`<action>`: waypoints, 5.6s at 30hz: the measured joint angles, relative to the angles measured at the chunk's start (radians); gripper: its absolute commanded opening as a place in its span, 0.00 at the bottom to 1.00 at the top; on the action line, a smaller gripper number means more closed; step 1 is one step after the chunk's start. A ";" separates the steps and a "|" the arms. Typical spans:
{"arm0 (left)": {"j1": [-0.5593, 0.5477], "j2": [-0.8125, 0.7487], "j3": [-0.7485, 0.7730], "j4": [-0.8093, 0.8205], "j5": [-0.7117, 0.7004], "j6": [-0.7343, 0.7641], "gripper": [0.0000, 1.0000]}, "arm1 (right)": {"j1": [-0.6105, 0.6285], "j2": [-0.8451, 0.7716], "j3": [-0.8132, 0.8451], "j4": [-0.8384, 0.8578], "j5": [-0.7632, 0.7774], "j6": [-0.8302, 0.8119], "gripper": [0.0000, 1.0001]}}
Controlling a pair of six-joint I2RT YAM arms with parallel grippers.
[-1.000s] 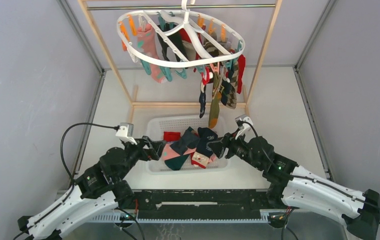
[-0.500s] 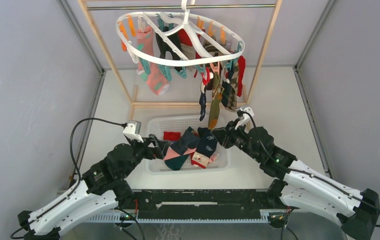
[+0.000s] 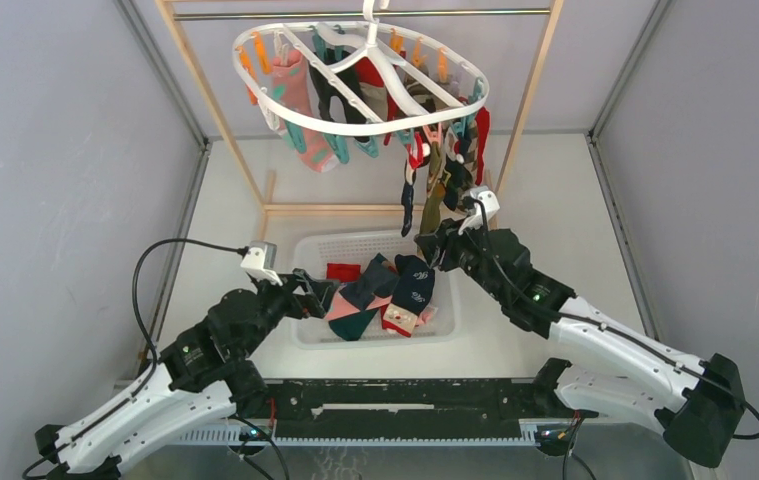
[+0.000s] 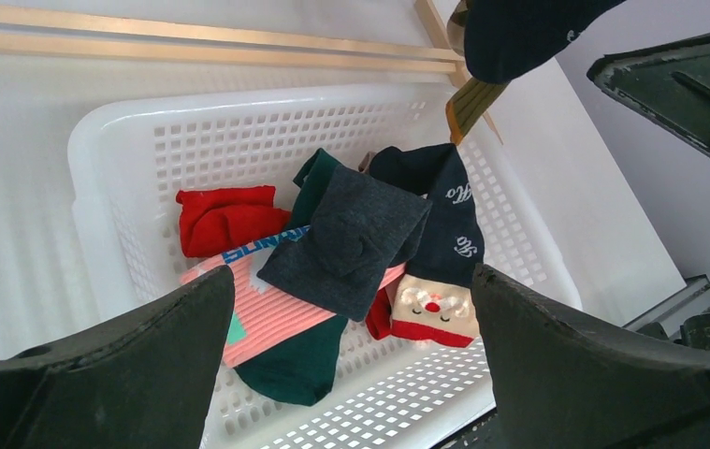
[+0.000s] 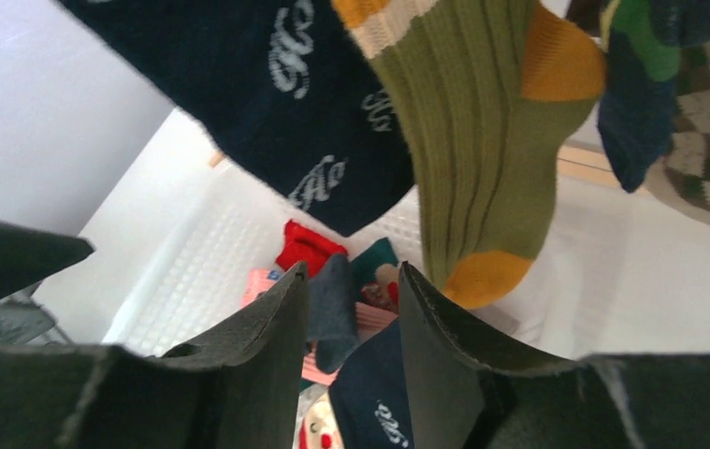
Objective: Remove the socks clipped to the hanger
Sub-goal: Remove the sock from the hanger.
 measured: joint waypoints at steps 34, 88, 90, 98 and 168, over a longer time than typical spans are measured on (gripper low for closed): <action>0.000 0.042 0.000 0.028 0.010 0.000 1.00 | -0.131 0.305 0.034 0.146 0.087 0.007 0.07; -0.040 0.131 0.000 0.291 0.243 0.045 1.00 | -0.006 -0.314 0.071 -0.319 -0.298 0.117 0.00; -0.040 0.127 0.000 0.291 0.244 0.045 1.00 | -0.007 -0.319 0.071 -0.312 -0.316 0.129 0.00; -0.040 0.106 0.000 0.294 0.270 0.044 1.00 | -0.011 -0.307 0.071 -0.273 -0.378 0.182 0.00; -0.099 0.436 0.075 0.563 0.484 0.091 0.00 | 0.061 -0.067 0.070 -0.085 -0.386 0.222 0.36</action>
